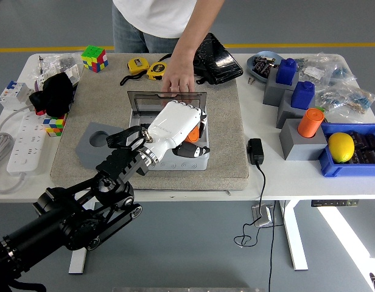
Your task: Fetch the battery,place it into the box,close the lid of the box
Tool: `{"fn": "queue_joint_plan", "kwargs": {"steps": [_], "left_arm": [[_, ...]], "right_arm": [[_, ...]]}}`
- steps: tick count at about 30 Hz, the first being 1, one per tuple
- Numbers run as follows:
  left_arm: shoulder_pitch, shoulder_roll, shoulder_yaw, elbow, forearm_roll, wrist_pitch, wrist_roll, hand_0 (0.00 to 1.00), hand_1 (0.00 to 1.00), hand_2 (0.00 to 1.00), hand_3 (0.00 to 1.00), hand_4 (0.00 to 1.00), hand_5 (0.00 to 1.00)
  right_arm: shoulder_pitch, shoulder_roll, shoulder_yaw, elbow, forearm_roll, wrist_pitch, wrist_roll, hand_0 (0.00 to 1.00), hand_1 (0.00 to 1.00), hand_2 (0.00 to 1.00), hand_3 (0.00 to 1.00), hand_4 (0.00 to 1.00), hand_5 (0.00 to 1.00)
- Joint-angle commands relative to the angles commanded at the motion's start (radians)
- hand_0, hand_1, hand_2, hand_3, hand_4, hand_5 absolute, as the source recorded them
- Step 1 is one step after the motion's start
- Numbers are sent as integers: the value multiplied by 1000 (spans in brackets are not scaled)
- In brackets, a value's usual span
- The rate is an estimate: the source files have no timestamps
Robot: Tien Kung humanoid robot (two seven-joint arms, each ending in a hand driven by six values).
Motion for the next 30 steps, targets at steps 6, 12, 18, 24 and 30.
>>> {"fn": "queue_joint_plan", "kwargs": {"steps": [6, 12, 18, 24, 30], "left_arm": [[0, 0, -10, -5, 0, 1, 3, 859, 881, 829, 779, 998, 370], [3, 0, -17, -22, 0, 11, 10, 974, 972, 927, 889, 998, 419], [8, 2, -36, -79, 0, -3, 28, 998, 998, 998, 973, 998, 485], [19, 6, -64, -121, 0, -3, 32, 998, 998, 998, 991, 998, 515], [31, 10, -104, -155, 0, 7, 32, 998, 998, 998, 988, 998, 541]], "right_arm": [[0, -1, 0, 0, 0, 0, -1, 822, 773, 758, 793, 998, 998], [0, 0, -2, 0, 2, 1, 0, 822, 772, 758, 793, 998, 998], [1, -1, 3, 0, -1, 1, 0, 822, 772, 758, 793, 998, 998], [-1, 0, 1, 0, 0, 1, 0, 822, 772, 758, 793, 998, 998], [-2, 0, 2, 0, -2, 0, -1, 822, 772, 758, 793, 998, 998]]}}
